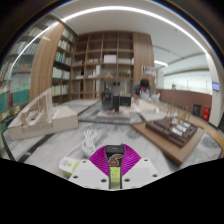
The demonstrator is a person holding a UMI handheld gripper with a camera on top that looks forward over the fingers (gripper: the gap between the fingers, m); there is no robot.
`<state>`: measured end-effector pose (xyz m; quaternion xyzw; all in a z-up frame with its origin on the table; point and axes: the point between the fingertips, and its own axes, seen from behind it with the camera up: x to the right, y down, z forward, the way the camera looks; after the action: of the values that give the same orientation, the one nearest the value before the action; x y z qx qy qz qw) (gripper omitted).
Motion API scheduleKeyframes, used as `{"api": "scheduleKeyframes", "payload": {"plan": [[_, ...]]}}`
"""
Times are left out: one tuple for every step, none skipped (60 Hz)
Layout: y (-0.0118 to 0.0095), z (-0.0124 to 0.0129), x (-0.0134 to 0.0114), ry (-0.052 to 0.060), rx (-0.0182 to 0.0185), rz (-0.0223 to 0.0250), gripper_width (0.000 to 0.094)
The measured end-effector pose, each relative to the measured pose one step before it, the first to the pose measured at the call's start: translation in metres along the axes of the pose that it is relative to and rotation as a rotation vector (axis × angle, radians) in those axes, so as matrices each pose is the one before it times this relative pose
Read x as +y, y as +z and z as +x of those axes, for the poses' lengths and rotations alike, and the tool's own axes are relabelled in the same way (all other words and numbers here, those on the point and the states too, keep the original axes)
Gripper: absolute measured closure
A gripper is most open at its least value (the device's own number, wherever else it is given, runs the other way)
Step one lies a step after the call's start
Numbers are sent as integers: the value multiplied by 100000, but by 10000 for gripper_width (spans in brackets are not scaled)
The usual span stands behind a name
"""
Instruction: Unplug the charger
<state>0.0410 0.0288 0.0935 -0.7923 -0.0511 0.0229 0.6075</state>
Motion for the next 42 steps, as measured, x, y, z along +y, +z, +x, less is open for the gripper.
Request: {"api": "scheduleKeyframes", "payload": {"plan": [[-705, 548, -2098, -534, 1784, 5453, 822], [-620, 736, -2098, -578, 2648, 5104, 823], [-522, 821, -2005, -317, 2638, 4323, 823], [-497, 584, -1563, -127, 2010, 2622, 824], [-354, 340, -1196, 81, 892, 966, 824], [-194, 208, -668, 194, -387, -735, 824], [370, 147, -114, 450, -1611, -1214, 825], [-363, 109, -611, 1206, -1525, -1743, 823], [-234, 77, -260, 1850, -1420, -852, 823], [-81, 123, -24, 1963, -924, -503, 823], [-137, 402, 31, 1579, -179, -759, 823], [-116, 545, 321, 660, 480, -1373, 823], [-39, 654, 546, -218, 977, -1909, 824], [-13, 701, 751, -767, 1307, -2197, 824], [40, 713, 916, -1015, 1403, -2452, 822], [108, 635, 1029, -994, 1389, -2690, 822], [78, 509, 1125, -670, 1134, -2616, 822], [80, 400, 1177, -244, 708, -2525, 815], [314, 56, 1601, 247, 289, -2321, 809], [19, 429, 994, 372, -260, -2613, 807], [69, 141, 1148, 661, -482, -2649, 799], [182, -169, 1156, 993, -644, -2393, 799], [117, -59, 937, 1173, -1054, -1799, 796], [158, -114, 847, 1156, -1063, -1447, 796], [181, -128, 753, 934, -1103, -1144, 795], [299, -3, 720, 478, -884, -1123, 796], [240, 51, 757, 148, -479, -632, 796], [159, 129, 596, -382, 210, -1163, 796], [178, 253, 546, -948, 726, -1209, 796], [116, 214, 320, -1302, 990, -1352, 795], [229, 288, 338, -1429, 1086, -633, 791], [70, 183, 100, -1140, 865, -594, 788], [463, 130, 438, -1119, 936, -207, 781], [248, 125, 304, -991, 711, -786, 778], [214, 7, 301, -789, 324, -1081, 770], [230, -31, 275, -365, 132, -963, 766], [205, -70, 214, 66, -91, -860, 756], [198, -44, 174, 399, -136, -689, 746], [216, -95, 191, 522, -379, -747, 737], [134, 66, -54, 522, 10, 237, 721], [-61, 207, -308, 170, 382, 470, 714], [134, 77, 3, 143, 259, -55, 699]]}}
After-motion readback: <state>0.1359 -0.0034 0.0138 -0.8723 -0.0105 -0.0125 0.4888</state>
